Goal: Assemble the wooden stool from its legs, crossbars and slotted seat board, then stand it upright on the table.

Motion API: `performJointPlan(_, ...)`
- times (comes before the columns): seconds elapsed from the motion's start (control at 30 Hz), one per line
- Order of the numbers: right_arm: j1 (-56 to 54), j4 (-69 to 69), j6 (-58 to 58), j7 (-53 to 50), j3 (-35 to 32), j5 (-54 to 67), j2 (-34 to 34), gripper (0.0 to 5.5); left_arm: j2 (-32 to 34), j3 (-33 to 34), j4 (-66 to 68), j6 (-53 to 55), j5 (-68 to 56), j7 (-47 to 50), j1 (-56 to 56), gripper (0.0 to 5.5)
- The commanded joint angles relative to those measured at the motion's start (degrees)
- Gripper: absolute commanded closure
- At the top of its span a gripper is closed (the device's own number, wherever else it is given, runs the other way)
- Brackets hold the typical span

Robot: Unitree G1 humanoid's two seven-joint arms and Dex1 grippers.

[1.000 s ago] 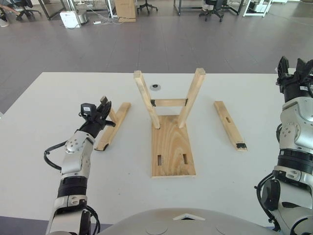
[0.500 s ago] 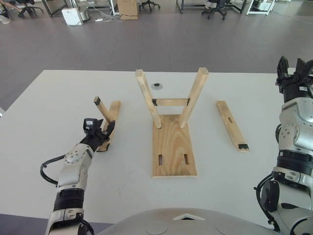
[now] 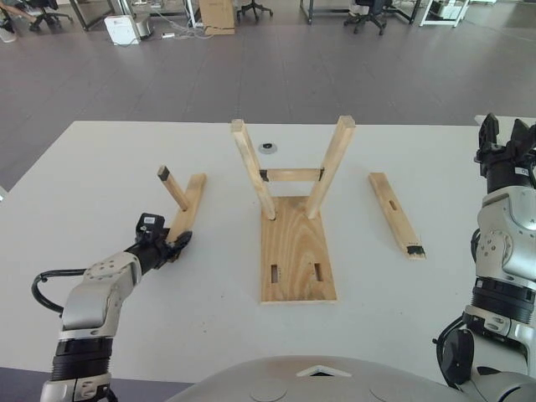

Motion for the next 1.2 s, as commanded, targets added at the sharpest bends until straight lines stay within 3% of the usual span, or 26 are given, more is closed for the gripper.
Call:
performJointPlan(0.03,0.6,-0.2,0.6,-0.1,-0.3,0.2,0.3,3.00,1.3,-0.5,1.8,1.2,0.0,-1.9,1.1,3.17)
performJointPlan(0.13,0.1,0.3,0.5,0.0,-0.2,0.3,0.4,3.00,2.1,-0.7,3.0,0.7,0.1,-2.8,-0.5,3.48)
performJointPlan(0.3,-0.7,0.9,0.3,0.2,-0.1,0.3,0.2,3.00,5.2,-2.2,6.2,-3.4,3.2,-4.7,-1.3,3.48)
performJointPlan(0.37,-1.1,1.1,0.3,0.3,0.0,0.3,0.1,3.00,4.4,1.9,8.1,-4.2,0.3,-5.2,-4.8,3.48)
performJointPlan(0.5,-2.2,-1.6,-0.2,4.0,1.7,2.4,0.2,3.00,1.8,14.7,5.8,-1.2,-13.5,-0.6,-22.3,3.48)
performJointPlan(0.67,-5.5,-12.8,4.4,11.6,5.5,15.5,2.3,3.00,1.8,15.8,3.2,2.3,-23.3,3.7,-44.7,3.48)
performJointPlan(0.77,-11.3,-16.7,13.7,13.0,6.1,30.7,2.2,2.44,0.8,11.5,1.9,9.9,-31.1,1.0,-52.7,3.48)
performJointPlan(0.9,-19.5,-16.8,25.4,13.5,6.4,55.4,2.0,1.71,-0.5,8.0,1.2,17.7,-39.0,-1.0,-55.5,3.48)
performJointPlan(1.13,-25.7,-8.6,39.1,18.3,8.1,71.8,-5.4,0.20,-1.4,5.4,-2.4,24.9,-50.5,-5.0,-55.1,3.48)
performJointPlan(1.2,-26.9,-5.9,41.6,21.2,8.6,70.9,-8.2,0.11,0.2,4.7,-3.2,27.1,-53.1,-7.5,-54.3,3.48)
